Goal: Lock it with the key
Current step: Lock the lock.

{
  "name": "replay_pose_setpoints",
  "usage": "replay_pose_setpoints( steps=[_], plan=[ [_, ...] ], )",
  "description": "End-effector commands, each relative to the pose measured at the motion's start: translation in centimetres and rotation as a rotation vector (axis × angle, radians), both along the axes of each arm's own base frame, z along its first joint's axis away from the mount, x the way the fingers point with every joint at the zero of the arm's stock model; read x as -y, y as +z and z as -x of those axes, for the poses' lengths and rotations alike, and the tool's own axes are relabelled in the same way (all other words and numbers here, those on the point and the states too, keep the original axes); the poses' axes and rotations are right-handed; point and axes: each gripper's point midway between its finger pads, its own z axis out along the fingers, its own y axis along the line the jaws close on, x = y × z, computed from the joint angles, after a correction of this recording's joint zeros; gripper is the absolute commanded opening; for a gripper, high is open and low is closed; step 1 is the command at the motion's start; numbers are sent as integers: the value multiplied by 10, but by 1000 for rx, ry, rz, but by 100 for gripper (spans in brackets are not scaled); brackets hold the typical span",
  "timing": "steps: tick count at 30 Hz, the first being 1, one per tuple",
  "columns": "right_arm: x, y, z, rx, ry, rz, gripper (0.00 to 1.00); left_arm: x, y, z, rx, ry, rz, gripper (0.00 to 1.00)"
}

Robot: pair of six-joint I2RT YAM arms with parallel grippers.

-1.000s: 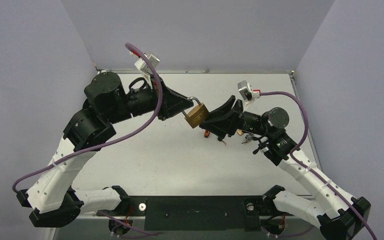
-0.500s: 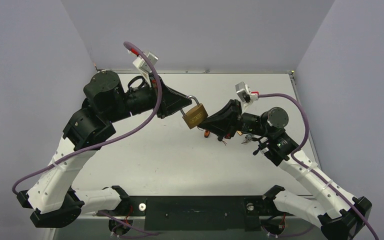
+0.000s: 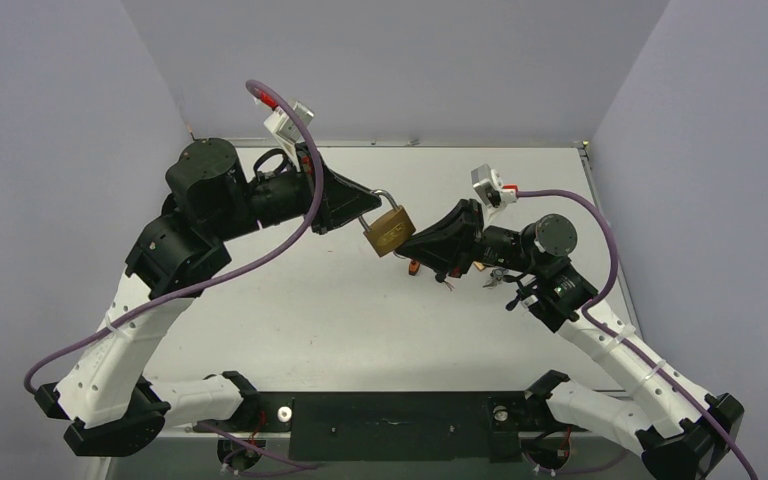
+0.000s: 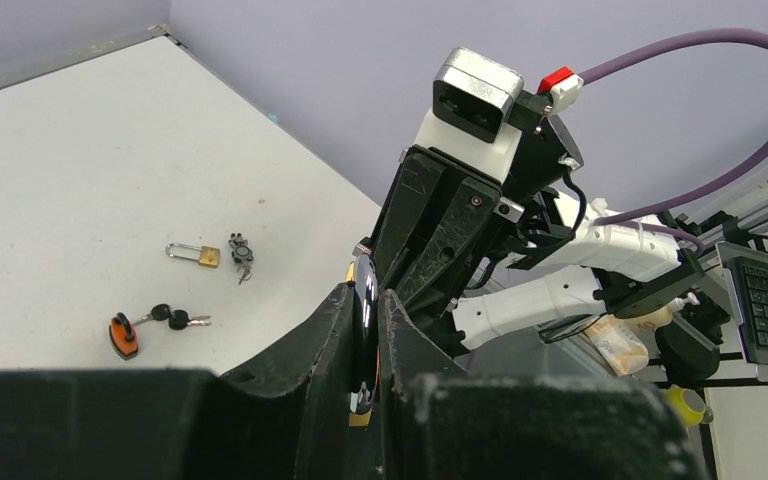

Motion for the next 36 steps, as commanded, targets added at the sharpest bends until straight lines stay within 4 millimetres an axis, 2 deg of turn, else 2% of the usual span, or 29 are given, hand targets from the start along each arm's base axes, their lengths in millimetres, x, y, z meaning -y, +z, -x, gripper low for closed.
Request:
replay_pose_setpoints(
  steps=[1,12,27,36],
  plan=[
    [2,-10,-2,15,-11,26,0,-22,81,16,196,15,207,0],
    [2,-16,2,1,29,20,0,-22,86,18,231,-9,222,0],
    [0,-23,8,-37,86,-10,0,-28,104,34,350,-81,291,0],
    [0,-28,7,-48,95,-4,0,-33,108,40,387,-95,291,0]
  ],
)
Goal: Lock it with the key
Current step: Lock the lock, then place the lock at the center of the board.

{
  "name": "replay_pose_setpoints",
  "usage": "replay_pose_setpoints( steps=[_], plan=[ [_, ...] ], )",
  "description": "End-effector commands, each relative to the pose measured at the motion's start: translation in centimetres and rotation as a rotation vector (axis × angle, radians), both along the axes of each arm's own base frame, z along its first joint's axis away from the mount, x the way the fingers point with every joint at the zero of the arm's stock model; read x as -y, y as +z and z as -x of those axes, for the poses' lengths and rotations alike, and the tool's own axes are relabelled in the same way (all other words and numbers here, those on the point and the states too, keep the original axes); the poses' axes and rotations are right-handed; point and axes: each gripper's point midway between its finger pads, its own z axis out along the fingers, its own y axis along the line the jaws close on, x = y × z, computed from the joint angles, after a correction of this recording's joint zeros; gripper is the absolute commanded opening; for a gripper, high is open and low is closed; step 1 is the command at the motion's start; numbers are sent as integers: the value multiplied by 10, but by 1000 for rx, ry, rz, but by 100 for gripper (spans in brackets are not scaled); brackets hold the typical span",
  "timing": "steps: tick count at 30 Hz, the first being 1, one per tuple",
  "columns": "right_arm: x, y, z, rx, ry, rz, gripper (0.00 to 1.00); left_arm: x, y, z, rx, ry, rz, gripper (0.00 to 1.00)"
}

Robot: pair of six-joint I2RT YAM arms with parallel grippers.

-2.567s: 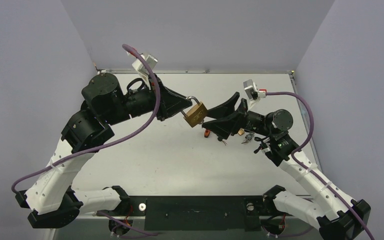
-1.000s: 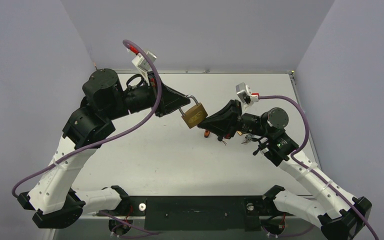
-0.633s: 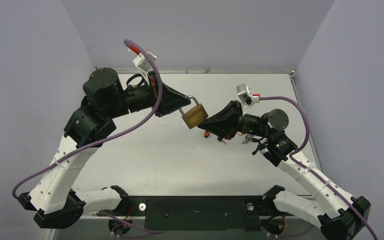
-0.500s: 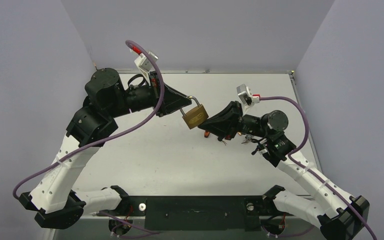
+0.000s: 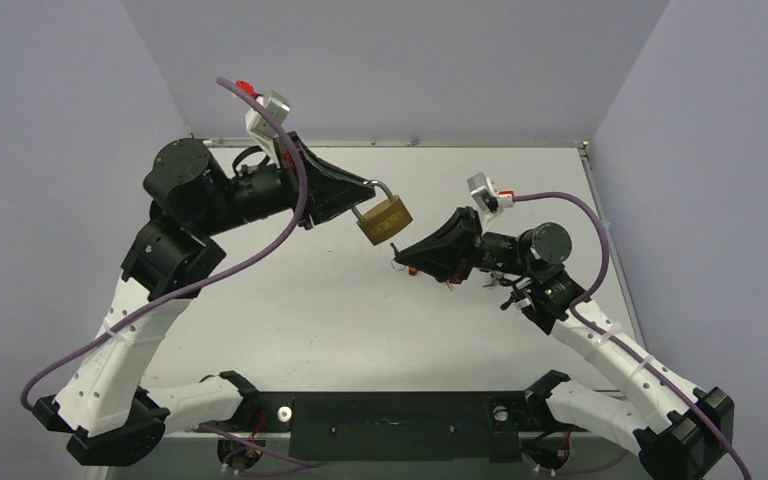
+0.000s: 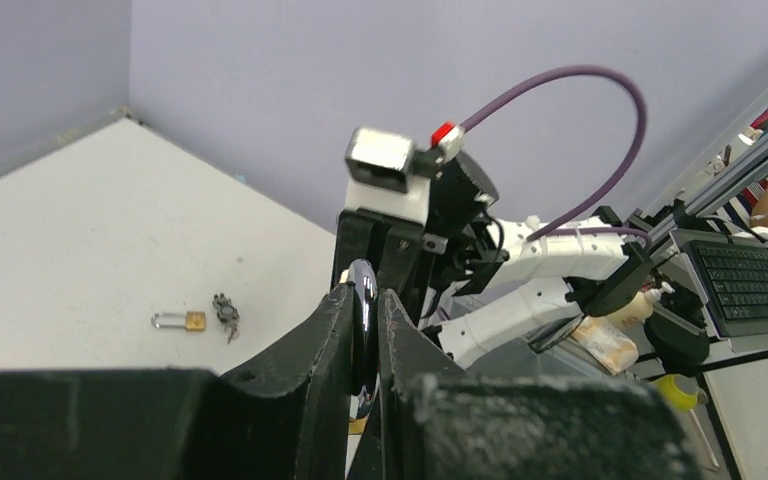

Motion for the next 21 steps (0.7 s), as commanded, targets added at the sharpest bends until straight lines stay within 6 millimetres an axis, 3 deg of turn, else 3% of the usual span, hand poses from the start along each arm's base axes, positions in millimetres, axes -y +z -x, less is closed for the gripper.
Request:
replay_pose_setpoints(
  steps=[1,5,9,13,15,16,21],
  plan=[
    [-1,-16,-1,-20,28,35,0,-31,90,34,285,10,221,0],
    [0,-17,-6,-33,9,34,0,-37,88,25,284,65,208,0],
    [2,-24,-25,-83,-90,75,0,-49,72,-7,232,242,154,0],
    [9,-38,-62,-141,-295,169,0,-76,31,-64,118,559,-1,0],
    [10,-46,-79,-161,-381,230,0,-86,-5,-87,48,671,-93,0],
    [7,-42,-80,-160,-399,241,0,-88,-16,-93,33,696,-115,0],
    [-4,-65,-108,-200,-582,378,0,-97,-88,-125,-80,840,-200,0]
  ],
)
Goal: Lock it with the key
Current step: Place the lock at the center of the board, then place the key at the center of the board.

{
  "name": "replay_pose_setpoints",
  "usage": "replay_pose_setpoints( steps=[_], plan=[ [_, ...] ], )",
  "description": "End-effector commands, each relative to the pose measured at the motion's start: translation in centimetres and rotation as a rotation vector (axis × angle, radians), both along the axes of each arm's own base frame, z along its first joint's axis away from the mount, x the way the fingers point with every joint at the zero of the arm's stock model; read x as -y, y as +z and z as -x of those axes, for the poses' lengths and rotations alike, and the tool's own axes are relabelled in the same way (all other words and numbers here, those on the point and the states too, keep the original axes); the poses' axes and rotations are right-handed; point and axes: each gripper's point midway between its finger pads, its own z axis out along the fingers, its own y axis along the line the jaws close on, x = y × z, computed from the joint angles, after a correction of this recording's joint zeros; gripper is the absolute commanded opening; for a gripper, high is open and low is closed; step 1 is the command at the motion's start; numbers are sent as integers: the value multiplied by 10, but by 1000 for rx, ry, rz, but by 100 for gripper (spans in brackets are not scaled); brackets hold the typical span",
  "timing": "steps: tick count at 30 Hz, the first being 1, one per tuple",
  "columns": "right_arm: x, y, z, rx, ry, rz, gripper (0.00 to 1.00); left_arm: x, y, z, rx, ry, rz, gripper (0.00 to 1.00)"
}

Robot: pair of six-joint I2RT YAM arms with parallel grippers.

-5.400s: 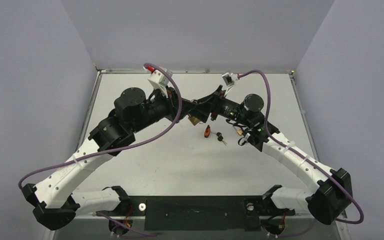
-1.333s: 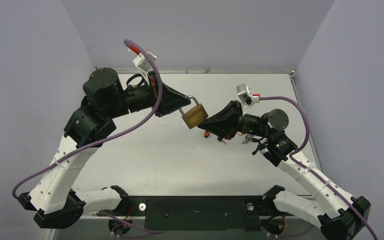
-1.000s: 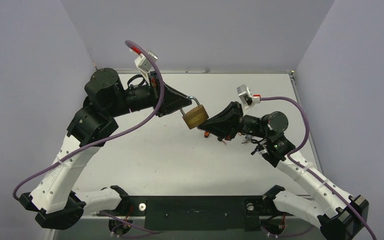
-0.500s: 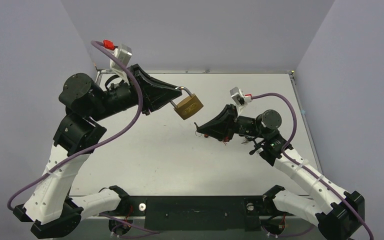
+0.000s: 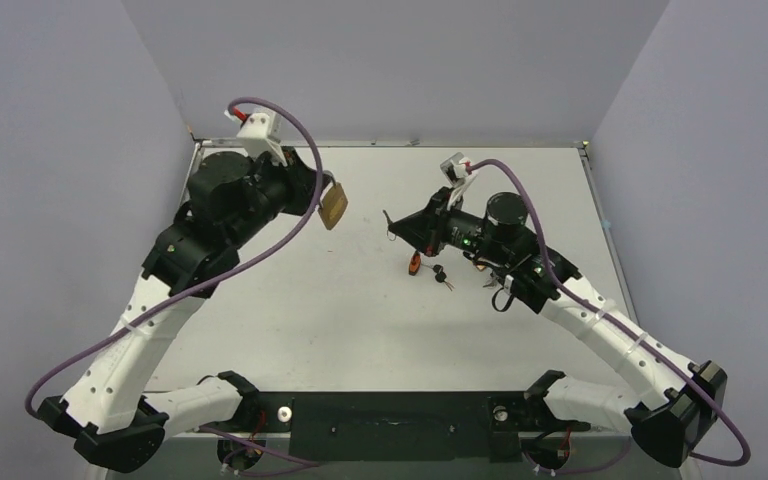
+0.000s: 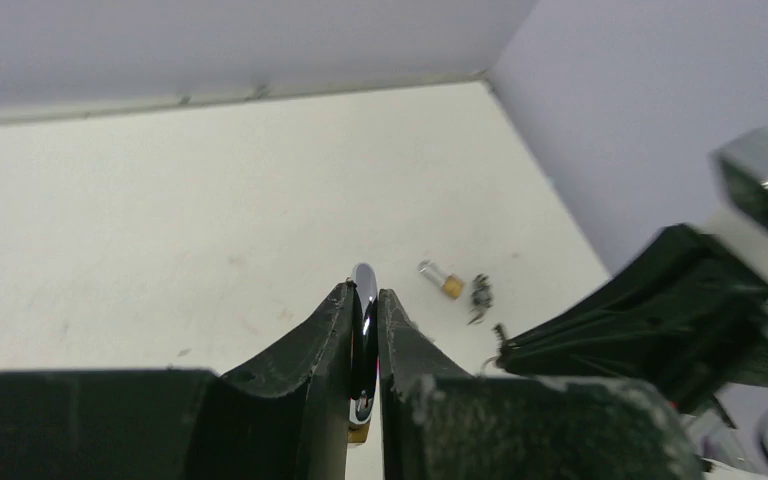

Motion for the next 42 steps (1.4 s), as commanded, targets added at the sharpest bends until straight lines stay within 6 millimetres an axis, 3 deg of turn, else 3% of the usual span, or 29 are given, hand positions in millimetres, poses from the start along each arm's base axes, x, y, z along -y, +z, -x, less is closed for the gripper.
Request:
replay_pose_setpoints(
  steps=[1,5,7,8,11,15,20,23,33,42],
  plan=[
    [-1,-12,-32,-2,-204,153,0,-30,-28,-32,-5,242,-3,0],
    [-22,-31,-51,-62,-224,205,0,-36,-80,-45,-70,336,18,0],
    [-31,-45,-62,-110,-250,215,0,-38,-124,-50,-122,372,1,0],
    [-36,-60,-69,-140,-254,237,0,-39,-130,-52,-119,385,12,0],
    [-51,-80,-82,-198,-266,233,0,-51,-172,-57,-143,463,0,0],
    [-70,-128,-100,-281,-279,291,0,-58,-200,-61,-131,503,2,0],
    [-85,-164,-112,-329,-299,337,0,-65,-234,-74,-154,550,-28,0],
    [-90,-179,-115,-357,-302,350,0,-63,-247,-76,-154,541,-8,0],
    [-105,-198,-123,-383,-300,357,0,-60,-274,-80,-193,527,-56,0],
    [-122,-220,-119,-422,-270,365,0,-57,-291,-81,-220,517,-70,0]
  ],
)
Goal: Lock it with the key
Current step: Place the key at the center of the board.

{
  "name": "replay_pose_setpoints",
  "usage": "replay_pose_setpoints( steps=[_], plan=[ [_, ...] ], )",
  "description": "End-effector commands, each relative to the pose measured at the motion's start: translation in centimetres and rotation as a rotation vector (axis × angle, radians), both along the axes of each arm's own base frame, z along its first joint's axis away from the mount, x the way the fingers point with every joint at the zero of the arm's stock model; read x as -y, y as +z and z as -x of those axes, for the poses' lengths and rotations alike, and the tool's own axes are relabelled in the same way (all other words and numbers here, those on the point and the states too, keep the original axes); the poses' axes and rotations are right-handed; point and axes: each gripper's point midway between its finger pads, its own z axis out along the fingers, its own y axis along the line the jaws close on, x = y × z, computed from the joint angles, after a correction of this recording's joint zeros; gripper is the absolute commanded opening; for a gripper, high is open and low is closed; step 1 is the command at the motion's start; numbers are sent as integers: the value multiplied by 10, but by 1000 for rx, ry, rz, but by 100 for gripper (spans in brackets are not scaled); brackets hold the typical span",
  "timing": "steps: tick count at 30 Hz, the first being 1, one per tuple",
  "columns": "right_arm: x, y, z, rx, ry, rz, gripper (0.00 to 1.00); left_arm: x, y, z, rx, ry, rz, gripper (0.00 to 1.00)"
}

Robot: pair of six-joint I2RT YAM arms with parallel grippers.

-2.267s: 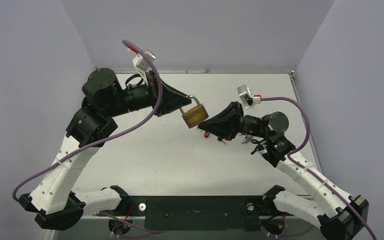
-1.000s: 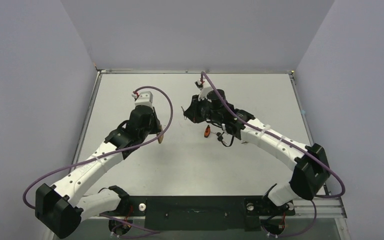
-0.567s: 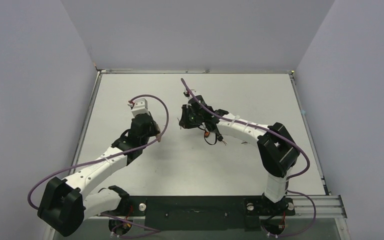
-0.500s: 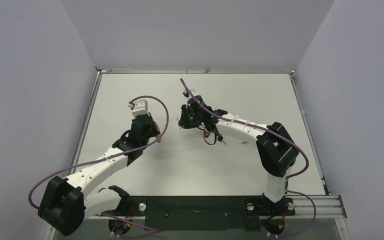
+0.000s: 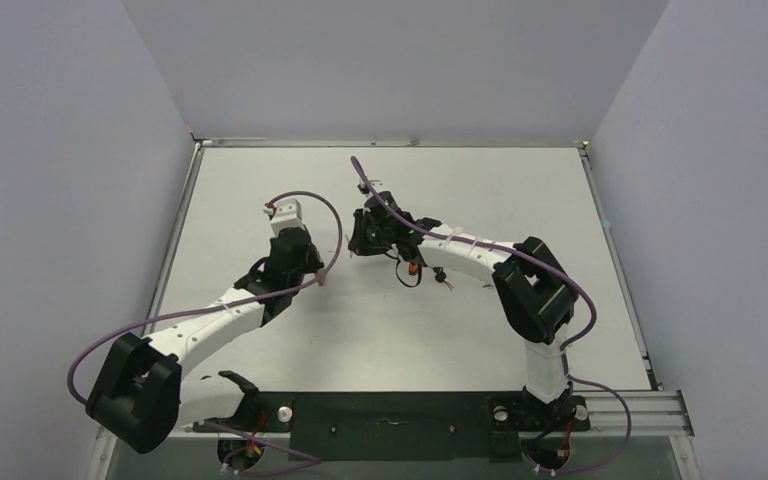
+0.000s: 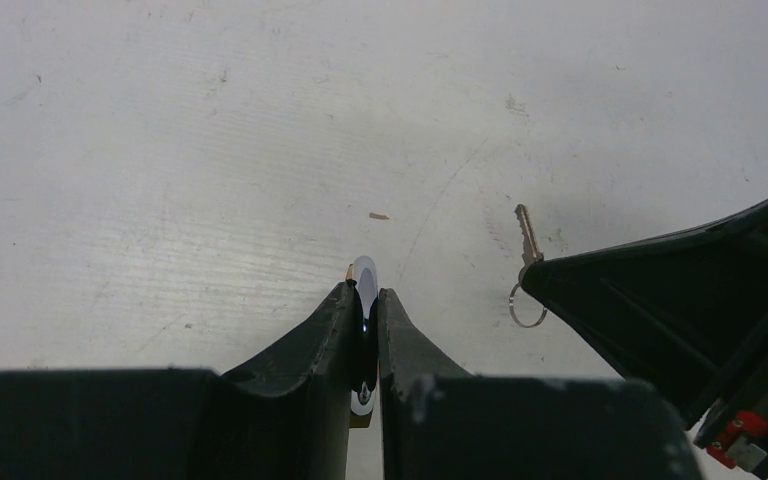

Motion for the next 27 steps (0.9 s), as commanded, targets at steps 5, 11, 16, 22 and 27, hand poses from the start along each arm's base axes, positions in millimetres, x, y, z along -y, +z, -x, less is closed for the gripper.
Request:
replay_pose_setpoints(
  steps=[5,11,16,22,27],
  plan=[
    [-28,8,0,7,13,-92,0,13,20,-20,115,10,115,0],
    [-34,0,11,-14,22,-126,0,16,11,-17,101,6,136,5],
    [-35,-11,23,-36,25,-138,0,16,13,-13,105,-1,149,23],
    [-34,-17,30,-52,19,-148,0,17,22,-10,110,-13,157,40],
    [-32,-16,34,-57,18,-162,11,15,48,-9,139,-17,166,51]
  ],
)
